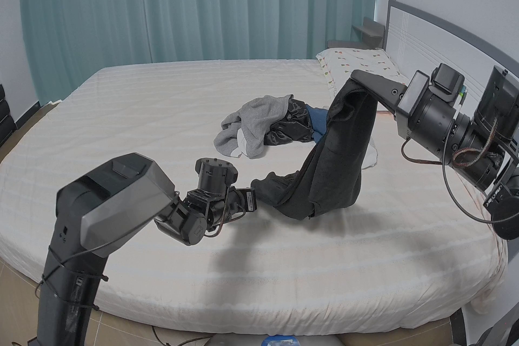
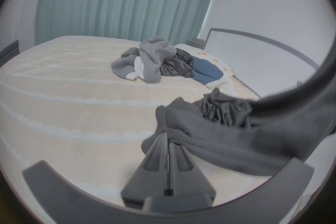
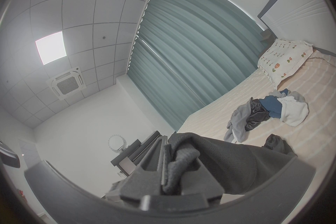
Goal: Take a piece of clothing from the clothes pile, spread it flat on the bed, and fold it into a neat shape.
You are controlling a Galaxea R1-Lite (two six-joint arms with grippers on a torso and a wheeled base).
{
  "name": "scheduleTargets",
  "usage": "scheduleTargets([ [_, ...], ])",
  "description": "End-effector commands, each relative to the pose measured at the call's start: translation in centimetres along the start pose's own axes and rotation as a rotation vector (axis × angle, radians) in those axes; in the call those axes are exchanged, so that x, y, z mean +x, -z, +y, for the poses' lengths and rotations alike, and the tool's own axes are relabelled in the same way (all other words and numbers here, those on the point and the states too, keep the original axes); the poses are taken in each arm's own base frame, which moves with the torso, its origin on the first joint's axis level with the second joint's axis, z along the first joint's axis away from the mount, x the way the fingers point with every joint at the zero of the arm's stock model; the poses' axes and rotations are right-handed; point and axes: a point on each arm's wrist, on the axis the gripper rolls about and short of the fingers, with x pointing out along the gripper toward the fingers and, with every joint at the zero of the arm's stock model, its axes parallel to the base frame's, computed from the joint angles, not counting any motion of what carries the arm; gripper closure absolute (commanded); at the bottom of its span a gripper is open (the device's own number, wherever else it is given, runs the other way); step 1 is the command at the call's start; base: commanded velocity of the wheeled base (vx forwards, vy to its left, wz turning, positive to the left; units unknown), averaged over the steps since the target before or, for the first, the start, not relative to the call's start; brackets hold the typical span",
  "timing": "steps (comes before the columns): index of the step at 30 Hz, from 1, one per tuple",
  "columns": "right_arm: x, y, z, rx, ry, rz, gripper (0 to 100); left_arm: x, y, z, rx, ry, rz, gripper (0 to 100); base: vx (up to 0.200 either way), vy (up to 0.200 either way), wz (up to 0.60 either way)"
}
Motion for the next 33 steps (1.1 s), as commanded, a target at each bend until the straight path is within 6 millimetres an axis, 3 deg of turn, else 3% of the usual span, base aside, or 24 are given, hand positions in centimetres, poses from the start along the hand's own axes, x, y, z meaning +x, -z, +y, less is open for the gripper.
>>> scheduleTargets([
  [1,1.8,2.3,-3.9,-0.001,0.109,0.066,100,-9.1,-6.5,-2.3,-0.139,0.032,-0.053,100,0.000,0.000,0.00],
  [4,2.8,3.1,-5.4,-0.002,0.145,0.065,100,-12.2,-8.5,-2.8,-0.199,0.047,-0.069,100,0.000,0.000,0.00],
  [5,2.8,3.1,-5.4,-0.002,0.145,0.065,100,-12.2,-8.5,-2.8,-0.199,0.047,-0.069,100,0.000,0.000,0.00],
  [7,4.5,3.6,-6.5,-0.009,0.167,0.031,100,-14.9,-10.5,-3.0,-0.215,0.071,-0.086,100,0.000,0.000,0.00],
  [8,4.5,3.6,-6.5,-0.011,0.169,0.028,100,-15.1,-10.6,-3.0,-0.216,0.072,-0.087,100,0.000,0.000,0.00],
  [9,5.8,3.1,-6.7,-0.022,0.189,-0.033,100,-16.6,-11.7,-3.0,-0.220,0.077,-0.109,100,0.000,0.000,0.00],
  [13,7.5,0.5,-6.5,-0.043,0.206,-0.181,100,-18.7,-13.0,-3.4,-0.223,0.098,-0.153,100,0.000,0.000,0.00],
  [14,8.0,-1.4,-5.9,-0.055,0.199,-0.262,100,-19.8,-13.7,-3.4,-0.236,0.109,-0.182,100,0.000,0.000,0.00],
  [15,8.0,-1.4,-5.9,-0.055,0.199,-0.262,100,-19.8,-13.7,-3.4,-0.236,0.109,-0.182,100,0.000,0.000,0.00],
  [16,8.1,-3.3,-5.4,-0.076,0.194,-0.327,100,-20.3,-13.9,-3.2,-0.283,0.120,-0.185,100,0.000,0.000,0.00],
  [17,8.1,-3.8,-5.1,-0.082,0.189,-0.349,100,-20.3,-13.9,-3.2,-0.309,0.128,-0.184,100,0.000,0.000,0.00],
  [20,8.0,-4.3,-5.0,-0.092,0.189,-0.377,100,-20.9,-14.0,-2.9,-0.374,0.137,-0.191,100,0.000,0.000,0.00],
  [22,7.7,-3.6,-5.4,-0.087,0.211,-0.356,100,-21.9,-13.9,-2.9,-0.387,0.146,-0.194,100,0.000,0.000,0.00],
  [26,6.2,0.0,-8.1,-0.071,0.311,-0.217,100,-22.8,-12.4,-2.4,-0.385,0.163,-0.143,100,0.000,0.000,0.00],
  [30,4.9,4.2,-10.2,-0.035,0.396,-0.072,100,-22.2,-9.4,-1.4,-0.390,0.162,-0.064,100,0.000,0.000,0.00],
  [33,4.6,5.9,-11.2,-0.025,0.432,-0.018,100,-21.9,-7.3,-0.9,-0.409,0.162,-0.041,100,0.000,0.000,0.00],
])
